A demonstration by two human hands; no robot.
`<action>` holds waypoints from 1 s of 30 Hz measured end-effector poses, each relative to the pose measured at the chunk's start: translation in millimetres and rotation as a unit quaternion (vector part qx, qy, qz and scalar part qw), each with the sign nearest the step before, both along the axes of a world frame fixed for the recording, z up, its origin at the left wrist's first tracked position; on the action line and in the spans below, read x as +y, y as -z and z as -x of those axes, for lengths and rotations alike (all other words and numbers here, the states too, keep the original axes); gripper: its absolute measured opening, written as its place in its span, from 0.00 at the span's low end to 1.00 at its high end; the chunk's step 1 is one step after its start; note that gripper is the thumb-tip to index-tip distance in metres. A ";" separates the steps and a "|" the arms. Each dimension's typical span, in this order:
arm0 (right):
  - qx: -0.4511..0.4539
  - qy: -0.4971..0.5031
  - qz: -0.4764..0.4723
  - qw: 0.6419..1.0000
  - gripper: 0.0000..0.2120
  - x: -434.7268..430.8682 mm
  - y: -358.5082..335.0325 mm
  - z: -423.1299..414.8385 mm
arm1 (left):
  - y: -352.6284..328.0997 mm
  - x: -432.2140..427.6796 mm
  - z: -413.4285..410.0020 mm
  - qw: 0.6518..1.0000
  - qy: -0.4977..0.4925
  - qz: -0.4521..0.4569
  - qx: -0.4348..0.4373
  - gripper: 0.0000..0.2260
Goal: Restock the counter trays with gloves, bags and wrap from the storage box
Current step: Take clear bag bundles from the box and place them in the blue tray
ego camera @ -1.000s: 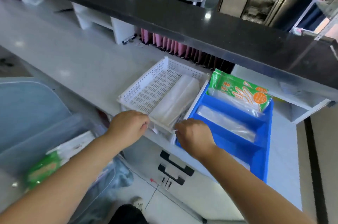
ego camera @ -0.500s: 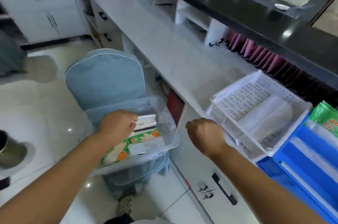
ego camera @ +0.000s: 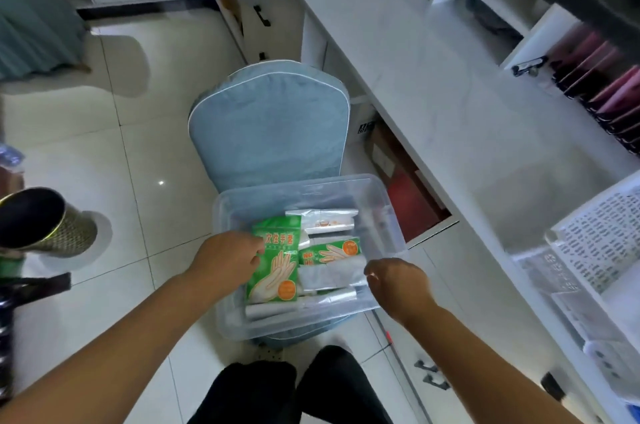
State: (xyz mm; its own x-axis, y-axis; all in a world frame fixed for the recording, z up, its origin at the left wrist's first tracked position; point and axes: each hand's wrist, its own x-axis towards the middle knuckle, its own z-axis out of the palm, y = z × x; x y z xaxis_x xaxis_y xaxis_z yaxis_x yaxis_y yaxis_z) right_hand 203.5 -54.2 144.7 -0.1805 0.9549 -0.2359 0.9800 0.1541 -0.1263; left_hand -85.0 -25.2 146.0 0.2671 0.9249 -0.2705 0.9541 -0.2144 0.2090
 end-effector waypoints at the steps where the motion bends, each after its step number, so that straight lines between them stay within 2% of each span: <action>1: 0.006 -0.001 0.014 1.000 0.11 4.0 8.4 1.5 | 6.9 2.1 0.1 1.000 0.004 0.011 0.000 0.08; 10: 0.023 -0.056 0.170 0.984 0.12 52.5 120.3 14.8 | 76.5 14.7 -10.2 0.994 -0.027 0.102 0.002 0.09; 14: -0.014 -0.104 0.225 0.969 0.13 73.5 188.1 26.2 | 118.3 19.1 -16.1 0.989 -0.052 0.135 0.014 0.10; 17: -0.059 -0.170 0.218 0.959 0.12 83.8 231.9 34.2 | 147.1 21.5 -22.0 0.985 -0.074 0.156 0.017 0.11; 21: -0.071 -0.194 0.234 0.950 0.23 85.4 276.3 39.9 | 175.4 20.1 -30.2 0.983 -0.084 0.163 0.020 0.12; 25: -0.081 -0.217 0.163 0.959 0.13 95.0 290.3 38.3 | 189.7 16.6 -36.4 0.983 -0.085 0.162 0.000 0.11; 27: -0.103 -0.248 0.133 0.954 0.14 102.1 286.8 33.9 | 191.6 15.7 -40.5 0.984 -0.079 0.162 -0.001 0.10; 30: -0.071 -0.246 0.076 0.964 0.15 107.7 287.0 22.0 | 189.2 15.4 -47.6 0.985 -0.070 0.156 -0.006 0.10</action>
State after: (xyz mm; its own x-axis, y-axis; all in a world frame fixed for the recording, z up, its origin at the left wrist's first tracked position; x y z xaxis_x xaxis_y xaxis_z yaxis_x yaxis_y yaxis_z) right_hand 181.5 53.6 -142.3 -0.5577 0.7150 -0.4216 0.8024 0.5945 -0.0531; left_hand -37.4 -9.8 -43.2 0.1480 0.8256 -0.5445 0.9669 -0.0052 0.2549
